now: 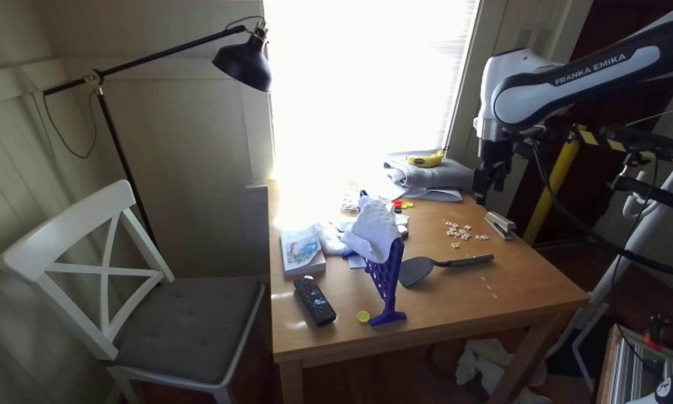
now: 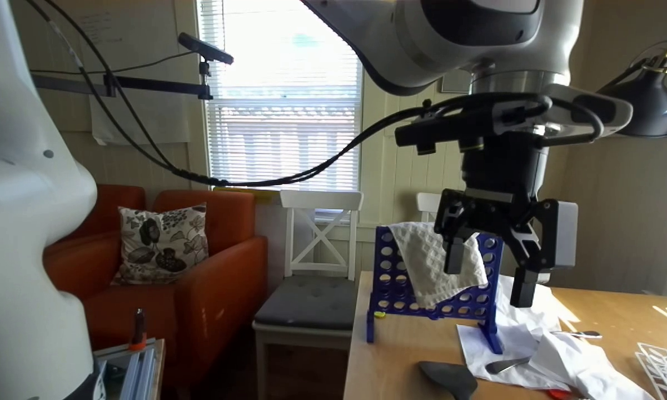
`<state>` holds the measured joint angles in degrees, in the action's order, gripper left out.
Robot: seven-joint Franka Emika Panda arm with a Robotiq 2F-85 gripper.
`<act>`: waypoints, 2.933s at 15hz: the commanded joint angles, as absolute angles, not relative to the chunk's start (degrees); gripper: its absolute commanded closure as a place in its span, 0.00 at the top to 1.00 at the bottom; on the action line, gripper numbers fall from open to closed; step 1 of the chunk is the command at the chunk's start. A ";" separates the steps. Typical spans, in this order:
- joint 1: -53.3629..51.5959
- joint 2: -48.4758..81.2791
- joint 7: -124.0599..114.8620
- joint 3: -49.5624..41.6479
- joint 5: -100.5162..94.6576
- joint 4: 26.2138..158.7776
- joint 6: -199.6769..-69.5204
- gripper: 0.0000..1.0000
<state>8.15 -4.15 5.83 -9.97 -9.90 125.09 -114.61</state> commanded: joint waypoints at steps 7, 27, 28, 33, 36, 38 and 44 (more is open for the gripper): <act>13.16 5.83 4.51 -14.29 5.52 124.19 -116.07 1.00; 13.18 18.69 -2.40 -16.77 -1.58 128.97 -150.33 1.00; 15.64 16.88 2.42 -14.84 2.56 128.32 -145.05 1.00; 15.49 17.23 1.50 -14.81 1.90 128.55 -145.96 1.00; 16.11 19.73 2.70 -13.32 4.42 127.06 -148.58 1.00; 16.52 21.64 4.49 -11.98 5.39 125.92 -149.64 1.00; 14.05 29.68 -5.53 -13.11 3.99 118.92 -151.80 1.00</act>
<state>14.66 24.73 -1.90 -12.71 3.58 124.02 -151.22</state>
